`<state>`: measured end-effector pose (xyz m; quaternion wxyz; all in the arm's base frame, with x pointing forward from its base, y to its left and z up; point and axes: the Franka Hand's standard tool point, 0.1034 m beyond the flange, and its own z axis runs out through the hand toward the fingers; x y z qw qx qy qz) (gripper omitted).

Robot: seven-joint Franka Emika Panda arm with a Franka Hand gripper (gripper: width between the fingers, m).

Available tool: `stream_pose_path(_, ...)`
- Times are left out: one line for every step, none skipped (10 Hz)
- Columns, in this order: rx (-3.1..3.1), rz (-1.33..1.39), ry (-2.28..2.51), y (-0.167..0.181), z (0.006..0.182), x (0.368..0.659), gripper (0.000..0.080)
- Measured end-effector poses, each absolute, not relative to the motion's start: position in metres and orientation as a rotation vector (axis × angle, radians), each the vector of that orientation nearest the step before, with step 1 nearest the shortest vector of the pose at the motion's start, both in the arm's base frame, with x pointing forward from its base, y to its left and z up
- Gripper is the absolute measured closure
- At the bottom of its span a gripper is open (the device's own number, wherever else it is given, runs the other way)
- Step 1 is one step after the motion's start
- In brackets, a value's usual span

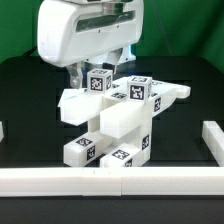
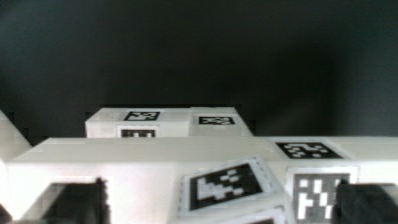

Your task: Assemble chair

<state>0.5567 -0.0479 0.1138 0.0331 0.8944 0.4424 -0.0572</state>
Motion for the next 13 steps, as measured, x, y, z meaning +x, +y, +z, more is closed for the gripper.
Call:
stream_pose_path(2.764,-0.175,1.334,-0.0481,0.1137,0.5566,0.0345)
stream_pose_path(2.764,-0.176,1.334,-0.0482,0.1136,0.5565,0.0345)
stream_pose_path(2.818,-0.176,1.221,-0.0478,0.1134,0.5555,0.0514)
stream_pose_path(2.878,-0.186,1.07,-0.0478,0.1134,0.5533,0.0514)
stream_pose_path(2.936,-0.19,0.911,-0.0469,0.1134,0.5514,0.0514)
stream_pose_path(2.983,-0.185,0.758,-0.0463,0.1134,0.5507,0.0514)
stream_pose_path(3.01,-0.179,0.627,-0.0451,0.1135,0.5507,0.0514)
stream_pose_path(3.039,-0.171,0.459,-0.0435,0.1136,0.5509,0.0514)
stream_pose_path(3.047,-0.168,0.378,-0.0429,0.1137,0.5511,0.0514)
stream_pose_path(3.049,-0.166,0.351,-0.0428,0.1137,0.5511,0.0512)
stream_pose_path(3.05,-0.166,0.344,-0.0428,0.1137,0.5511,0.0512)
stream_pose_path(3.05,-0.167,0.344,-0.043,0.1133,0.551,0.0512)
stream_pose_path(3.049,-0.169,0.344,-0.0431,0.1126,0.5507,0.0429)
